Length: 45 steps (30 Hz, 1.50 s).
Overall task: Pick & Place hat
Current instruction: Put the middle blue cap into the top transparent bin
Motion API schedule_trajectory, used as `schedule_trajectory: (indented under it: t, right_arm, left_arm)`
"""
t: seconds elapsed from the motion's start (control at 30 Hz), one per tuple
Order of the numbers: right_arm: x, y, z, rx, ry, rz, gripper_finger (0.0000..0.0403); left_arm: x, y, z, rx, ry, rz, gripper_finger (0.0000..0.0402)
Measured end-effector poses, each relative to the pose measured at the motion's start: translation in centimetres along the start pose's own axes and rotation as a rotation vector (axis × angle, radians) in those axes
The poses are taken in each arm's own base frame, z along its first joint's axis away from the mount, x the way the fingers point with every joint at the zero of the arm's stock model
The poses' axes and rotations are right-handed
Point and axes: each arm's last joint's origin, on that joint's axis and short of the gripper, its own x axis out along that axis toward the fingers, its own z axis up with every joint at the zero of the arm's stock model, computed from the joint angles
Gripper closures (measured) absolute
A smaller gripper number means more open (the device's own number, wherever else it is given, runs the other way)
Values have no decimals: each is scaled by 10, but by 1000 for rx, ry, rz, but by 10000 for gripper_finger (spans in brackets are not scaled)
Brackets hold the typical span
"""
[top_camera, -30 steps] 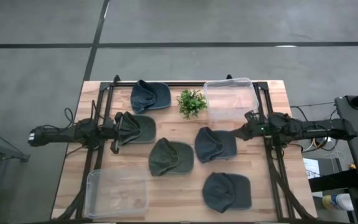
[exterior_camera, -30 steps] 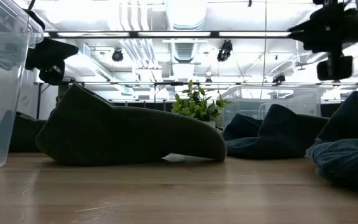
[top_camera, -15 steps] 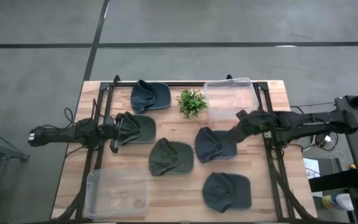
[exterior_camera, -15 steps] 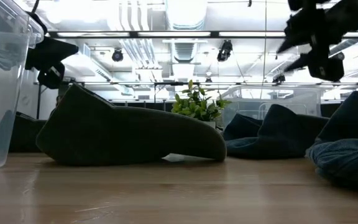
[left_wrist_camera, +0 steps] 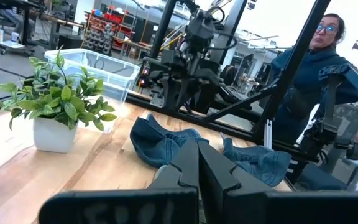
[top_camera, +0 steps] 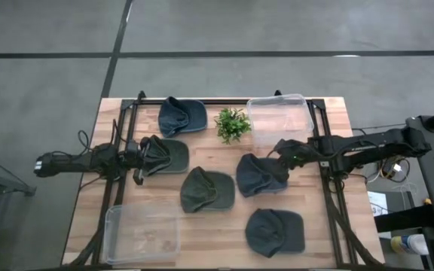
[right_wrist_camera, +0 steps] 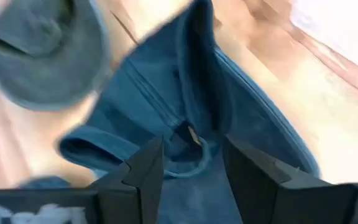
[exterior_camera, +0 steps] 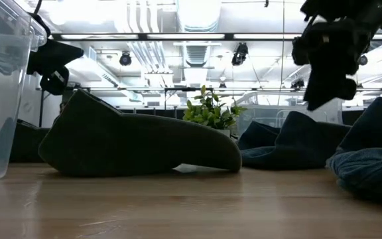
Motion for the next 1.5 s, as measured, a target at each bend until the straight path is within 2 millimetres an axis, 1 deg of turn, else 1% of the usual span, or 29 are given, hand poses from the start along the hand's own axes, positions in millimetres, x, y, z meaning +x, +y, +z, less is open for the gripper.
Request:
schedule_trajectory:
  t: [0.13, 0.27, 0.33, 0.43, 0.53, 0.67, 0.73, 0.8, 1.0, 1.07, 1.23, 1.33, 1.5]
  right_arm:
    - [8, -1, -1, 3, 33, -47, 262]
    - [14, -1, -4, 132, 100, -33, 276]
    - [15, 0, -5, 123, 138, -9, 280]
    - [15, 1, -7, 51, 177, 17, 286]
    - [6, 0, -8, -4, 161, -108, 289]
    - [-17, 0, 0, -63, 46, -354, 289]
    - [-24, 2, 4, -74, -7, -395, 289]
    - [-25, 3, 6, -116, -20, -391, 289]
    - [-18, -1, 2, -171, 11, -410, 289]
    - [-14, -2, 0, -188, 12, -383, 289]
    - [-1, -6, -7, -191, 39, -334, 289]
    - [6, -10, -13, -181, 69, -335, 289]
    - [11, -13, -16, -207, 75, -342, 289]
  left_arm:
    - [0, 0, 0, 0, 0, 0, 402]
    - [0, 0, 0, 0, 0, 0, 402]
    - [0, 0, 0, 0, 0, 0, 402]
    - [0, 0, 0, 0, 0, 0, 402]
    - [0, 0, 0, -18, 0, 0, 402]
    - [0, 0, 0, -20, 1, 0, 402]
    - [0, 0, 0, -20, 0, 0, 402]
    - [0, 0, 0, -20, 0, 0, 402]
    - [0, 0, 0, -21, 1, 0, 402]
    - [0, 0, 0, -21, 0, 0, 402]
    - [0, 0, 0, -22, 0, 0, 402]
    - [0, 0, 0, -23, 0, 0, 402]
    - [0, 0, 0, -22, 0, 0, 402]
